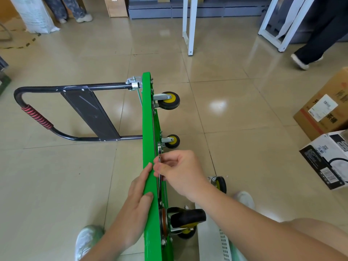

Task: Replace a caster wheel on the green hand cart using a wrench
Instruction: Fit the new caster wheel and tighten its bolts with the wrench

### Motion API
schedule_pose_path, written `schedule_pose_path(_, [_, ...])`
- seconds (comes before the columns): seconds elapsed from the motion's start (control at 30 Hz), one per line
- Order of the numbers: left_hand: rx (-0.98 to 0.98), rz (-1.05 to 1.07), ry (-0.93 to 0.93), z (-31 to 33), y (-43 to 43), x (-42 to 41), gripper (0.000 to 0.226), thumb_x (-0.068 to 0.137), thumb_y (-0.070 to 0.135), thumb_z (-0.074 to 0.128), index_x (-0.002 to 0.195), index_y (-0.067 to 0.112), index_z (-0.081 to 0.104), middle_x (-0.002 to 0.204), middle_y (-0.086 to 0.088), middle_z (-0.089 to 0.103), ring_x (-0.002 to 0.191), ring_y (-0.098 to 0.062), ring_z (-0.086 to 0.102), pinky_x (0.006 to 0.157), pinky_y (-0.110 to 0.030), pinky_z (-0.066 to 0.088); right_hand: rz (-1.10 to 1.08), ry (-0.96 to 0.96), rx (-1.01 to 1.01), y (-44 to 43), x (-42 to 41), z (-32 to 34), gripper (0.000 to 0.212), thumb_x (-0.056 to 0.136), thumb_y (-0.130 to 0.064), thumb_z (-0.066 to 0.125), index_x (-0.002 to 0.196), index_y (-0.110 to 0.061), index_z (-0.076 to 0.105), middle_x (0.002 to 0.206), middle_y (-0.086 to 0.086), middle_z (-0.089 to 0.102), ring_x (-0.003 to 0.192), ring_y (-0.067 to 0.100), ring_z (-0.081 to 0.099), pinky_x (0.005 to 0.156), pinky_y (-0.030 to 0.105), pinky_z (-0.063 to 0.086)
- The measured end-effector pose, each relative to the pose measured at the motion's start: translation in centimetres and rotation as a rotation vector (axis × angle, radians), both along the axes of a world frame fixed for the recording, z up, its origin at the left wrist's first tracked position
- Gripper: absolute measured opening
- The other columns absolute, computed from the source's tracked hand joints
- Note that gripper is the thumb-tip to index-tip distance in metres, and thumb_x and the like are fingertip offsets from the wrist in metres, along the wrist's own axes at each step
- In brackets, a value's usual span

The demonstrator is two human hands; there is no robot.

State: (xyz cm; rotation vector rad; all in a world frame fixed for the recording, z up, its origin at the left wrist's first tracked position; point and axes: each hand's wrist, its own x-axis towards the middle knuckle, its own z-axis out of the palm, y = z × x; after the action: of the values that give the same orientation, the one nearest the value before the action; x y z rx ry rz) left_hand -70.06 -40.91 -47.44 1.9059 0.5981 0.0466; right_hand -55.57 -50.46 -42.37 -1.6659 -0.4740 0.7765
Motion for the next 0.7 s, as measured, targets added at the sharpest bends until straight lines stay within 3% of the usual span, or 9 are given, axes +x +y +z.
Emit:
schedule_pose_path(0.1, [-0.009, 0.003, -0.001, 0.0, 0.0, 0.2, 0.064, 0.107, 0.023, 0.035, 0.155, 0.060, 0.014, 0.152, 0.044, 0.018, 0.134, 0.032, 0.020, 0.096, 0.010, 0.019, -0.008, 0.007, 0.003, 0.0, 0.1, 0.1, 0.020, 0.089, -0.017, 0.076, 0.081, -0.035, 0.074, 0.076, -0.006, 0.077, 0.076, 0.008, 0.075, 0.071, 0.026, 0.061])
schedule_pose_path(0.27, [-0.016, 0.012, -0.023, 0.0, -0.2, 0.5, 0.068, 0.092, 0.036, 0.032, 0.156, 0.055, 0.014, 0.150, 0.044, 0.018, 0.133, 0.033, 0.019, 0.096, 0.010, 0.017, -0.030, 0.007, -0.037, 0.4, 0.5, 0.1, 0.011, 0.089, -0.018, 0.076, 0.087, -0.029, 0.076, 0.074, -0.003, 0.077, 0.076, 0.010, 0.075, 0.077, 0.034, 0.063])
schedule_pose_path(0.43, [-0.034, 0.011, -0.024, -0.2, -0.2, 0.4, 0.060, 0.106, 0.030, 0.035, 0.151, 0.065, 0.016, 0.141, 0.054, 0.021, 0.133, 0.030, 0.024, 0.096, 0.008, 0.022, -0.044, -0.110, -0.053, 0.5, 0.2, 0.3, 0.025, 0.087, -0.016, 0.077, 0.074, -0.038, 0.074, 0.079, -0.016, 0.077, 0.075, 0.000, 0.073, 0.072, 0.017, 0.059])
schedule_pose_path(0.53, [-0.051, 0.014, -0.025, 0.0, -0.2, 0.5, 0.065, 0.094, 0.040, 0.033, 0.150, 0.066, 0.017, 0.140, 0.055, 0.021, 0.132, 0.031, 0.024, 0.096, 0.009, 0.022, -0.047, -0.112, -0.068, 0.7, 0.6, 0.3, 0.027, 0.087, -0.015, 0.078, 0.072, -0.037, 0.073, 0.076, -0.011, 0.077, 0.074, 0.003, 0.073, 0.079, 0.026, 0.061])
schedule_pose_path(0.7, [-0.056, 0.006, -0.033, 0.0, -0.3, 0.5, 0.068, 0.092, 0.040, 0.033, 0.156, 0.060, 0.017, 0.147, 0.048, 0.020, 0.135, 0.029, 0.023, 0.097, 0.008, 0.022, -0.049, -0.107, -0.122, 1.2, 0.8, 0.3, 0.017, 0.086, -0.016, 0.077, 0.076, -0.030, 0.076, 0.074, -0.004, 0.077, 0.074, 0.012, 0.073, 0.080, 0.041, 0.063])
